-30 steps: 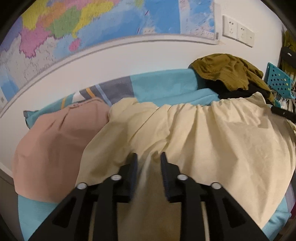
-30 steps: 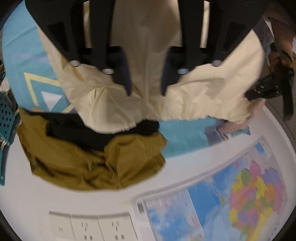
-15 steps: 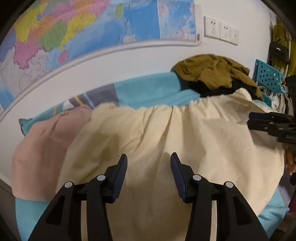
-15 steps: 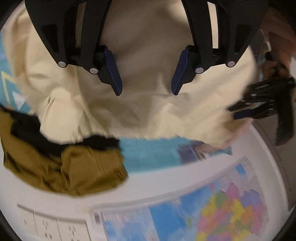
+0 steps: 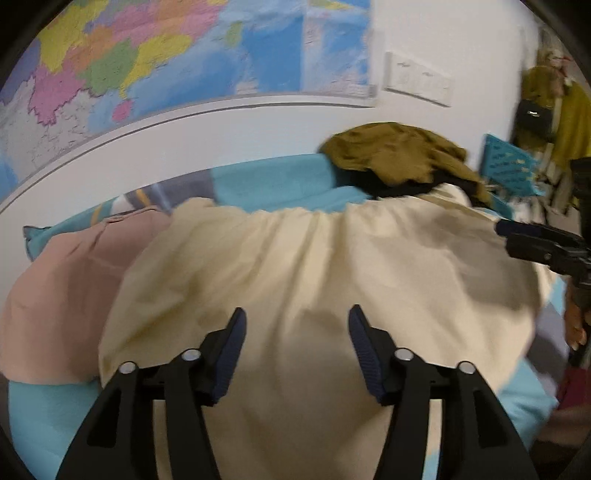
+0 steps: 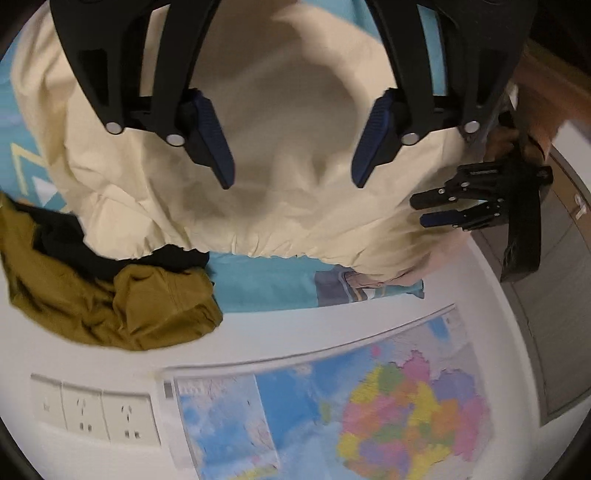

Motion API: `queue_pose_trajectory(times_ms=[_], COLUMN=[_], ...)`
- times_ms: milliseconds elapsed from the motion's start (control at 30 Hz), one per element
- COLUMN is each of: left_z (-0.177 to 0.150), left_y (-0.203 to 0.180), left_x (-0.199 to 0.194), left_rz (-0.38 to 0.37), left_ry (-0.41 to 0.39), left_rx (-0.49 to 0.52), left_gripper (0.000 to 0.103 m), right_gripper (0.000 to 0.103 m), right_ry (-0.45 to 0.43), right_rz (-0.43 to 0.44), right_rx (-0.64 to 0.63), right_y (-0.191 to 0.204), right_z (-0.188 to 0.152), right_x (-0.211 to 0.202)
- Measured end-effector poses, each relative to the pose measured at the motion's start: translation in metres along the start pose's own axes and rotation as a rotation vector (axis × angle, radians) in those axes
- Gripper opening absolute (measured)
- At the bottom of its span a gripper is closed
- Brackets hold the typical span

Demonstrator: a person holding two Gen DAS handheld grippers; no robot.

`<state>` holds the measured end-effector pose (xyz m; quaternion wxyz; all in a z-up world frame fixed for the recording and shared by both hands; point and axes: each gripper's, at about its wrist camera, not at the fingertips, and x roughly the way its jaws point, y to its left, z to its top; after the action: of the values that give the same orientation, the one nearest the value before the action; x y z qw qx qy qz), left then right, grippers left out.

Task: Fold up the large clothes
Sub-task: 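Release the shirt with both tools and smooth it flat on the bed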

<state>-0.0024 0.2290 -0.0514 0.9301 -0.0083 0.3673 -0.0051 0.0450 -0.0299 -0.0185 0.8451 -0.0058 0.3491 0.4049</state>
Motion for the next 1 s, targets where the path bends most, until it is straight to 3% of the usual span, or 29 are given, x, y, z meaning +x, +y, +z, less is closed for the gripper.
queue_pose_trajectory(times_ms=[100, 133, 200, 400, 533, 600, 700, 833, 1000], left_z=[-0.016, -0.019, -0.025, -0.025, -0.035, -0.039, -0.045, -0.047, -0.047], left_y=[-0.005, -0.002, 0.005, 0.001, 0.005, 0.007, 0.010, 0.008, 0.006], left_x=[0.008, 0.012, 0.018, 0.010, -0.009, -0.012, -0.013, -0.007, -0.008], left_rz=[-0.014, -0.019, -0.049, -0.002, 0.023, 0.039, 0.045, 0.071, 0.097], left_ry=[0.039, 0.048, 0.056, 0.047, 0.023, 0.019, 0.023, 0.029, 0.029], left_rx=[0.005, -0.013, -0.065, -0.074, -0.084, -0.091, -0.112, -0.105, -0.107], left_gripper=[0.057, 0.058, 0.060, 0.059, 0.059, 0.059, 0.059, 0.059, 0.059], right_gripper=[0.066, 0.066, 0.063, 0.062, 0.064, 0.065, 0.065, 0.051, 0.052], right_ry=[0.050, 0.074, 0.098, 0.063, -0.019, -0.047, -0.015, 0.002, 0.007], right_rz=[0.005, -0.031, -0.011, -0.009, 0.015, -0.012, -0.065, -0.028, -0.029], right_rx=[0.063, 0.085, 0.133, 0.166, 0.191, 0.198, 0.243, 0.370, 0.376], right_y=[-0.010, -0.018, -0.029, -0.028, -0.033, -0.041, -0.060, -0.086, -0.085], right_z=[-0.017, -0.025, -0.035, -0.030, -0.028, -0.030, -0.039, -0.057, -0.059], right_x=[0.004, 0.011, 0.021, 0.009, -0.026, -0.041, -0.039, -0.025, -0.023])
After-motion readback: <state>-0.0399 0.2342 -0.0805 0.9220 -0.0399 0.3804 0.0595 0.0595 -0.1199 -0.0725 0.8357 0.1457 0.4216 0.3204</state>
